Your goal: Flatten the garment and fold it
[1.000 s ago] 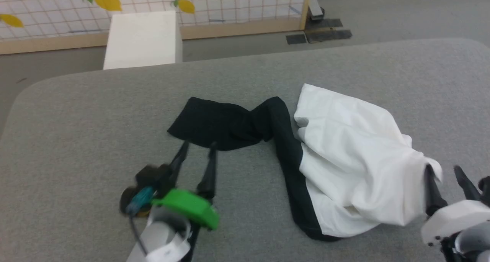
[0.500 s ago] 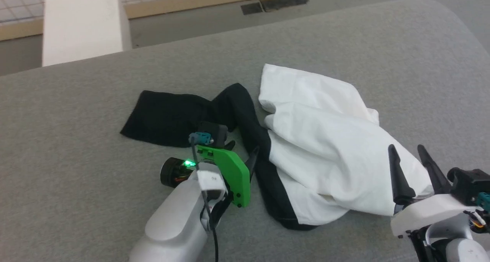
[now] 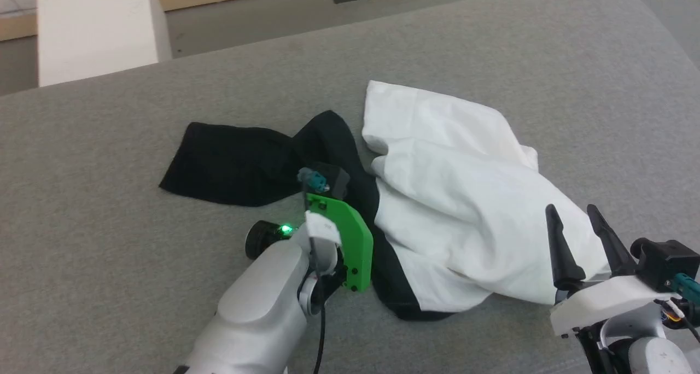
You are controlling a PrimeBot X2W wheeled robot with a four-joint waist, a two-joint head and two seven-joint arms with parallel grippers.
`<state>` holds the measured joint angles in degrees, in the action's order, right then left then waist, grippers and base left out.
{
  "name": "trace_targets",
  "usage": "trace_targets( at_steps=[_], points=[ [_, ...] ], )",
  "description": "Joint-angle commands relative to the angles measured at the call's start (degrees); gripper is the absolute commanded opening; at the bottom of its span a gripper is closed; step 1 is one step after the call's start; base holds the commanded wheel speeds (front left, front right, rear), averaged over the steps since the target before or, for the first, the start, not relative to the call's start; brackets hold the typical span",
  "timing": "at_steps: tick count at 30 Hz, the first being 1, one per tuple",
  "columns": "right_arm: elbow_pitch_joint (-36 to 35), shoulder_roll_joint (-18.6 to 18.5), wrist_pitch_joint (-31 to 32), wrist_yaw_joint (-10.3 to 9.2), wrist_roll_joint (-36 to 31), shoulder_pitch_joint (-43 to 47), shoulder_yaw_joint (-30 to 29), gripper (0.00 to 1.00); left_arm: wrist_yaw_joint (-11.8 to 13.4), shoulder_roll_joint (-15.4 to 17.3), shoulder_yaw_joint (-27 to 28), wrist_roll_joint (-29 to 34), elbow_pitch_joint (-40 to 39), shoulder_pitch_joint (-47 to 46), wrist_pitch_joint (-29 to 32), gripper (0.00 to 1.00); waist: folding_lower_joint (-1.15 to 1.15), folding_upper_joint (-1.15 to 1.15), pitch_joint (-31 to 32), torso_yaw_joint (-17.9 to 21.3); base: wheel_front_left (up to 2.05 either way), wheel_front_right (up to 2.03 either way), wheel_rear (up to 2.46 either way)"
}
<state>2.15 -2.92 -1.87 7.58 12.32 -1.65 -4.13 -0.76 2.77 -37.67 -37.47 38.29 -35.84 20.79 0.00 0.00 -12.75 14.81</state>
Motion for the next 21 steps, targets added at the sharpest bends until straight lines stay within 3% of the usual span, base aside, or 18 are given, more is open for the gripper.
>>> trace_targets(
  at_steps=[1,6,10,15,20,21],
  points=[
    [-0.1,0.04,-0.15,-0.09,-0.07,-1.05,0.06,1.0,1.29,0.63,0.91,0.06,0.27,1.87,-2.81,0.0,0.0,0.0,0.9,-1.89,0.0,0.0,0.0],
    [-0.96,0.04,0.59,-0.09,-1.18,-0.59,-1.0,1.0,5.31,3.67,7.1,-0.81,-3.48,5.13,-14.65,0.0,0.0,0.0,2.8,-6.24,0.0,0.0,0.0],
    [-1.93,0.04,1.63,-0.09,-1.93,0.08,-1.71,1.0,8.57,7.56,12.05,-2.23,-8.48,9.99,-19.81,0.0,0.0,0.0,4.19,-10.05,0.0,0.0,0.0],
    [-2.37,0.04,3.3,-0.09,-2.48,0.83,-1.83,1.0,13.44,12.23,16.22,-3.4,-15.25,18.04,-20.84,0.0,0.0,0.0,5.7,-14.21,0.0,0.0,0.0],
    [-1.93,0.04,7.5,-0.09,-2.34,2.3,-2.33,1.0,18.85,15.38,17.61,-4.27,-20.59,27.04,-17.0,0.0,0.0,0.0,6.7,-17.33,0.0,0.0,0.0],
    [-1.6,0.04,9.02,-0.09,-2.15,2.72,-2.79,1.0,19.41,15.46,17.73,-4.75,-21.8,28.58,-16.36,0.44,0.0,0.0,6.8,-17.85,0.0,0.0,0.0]
  ],
)
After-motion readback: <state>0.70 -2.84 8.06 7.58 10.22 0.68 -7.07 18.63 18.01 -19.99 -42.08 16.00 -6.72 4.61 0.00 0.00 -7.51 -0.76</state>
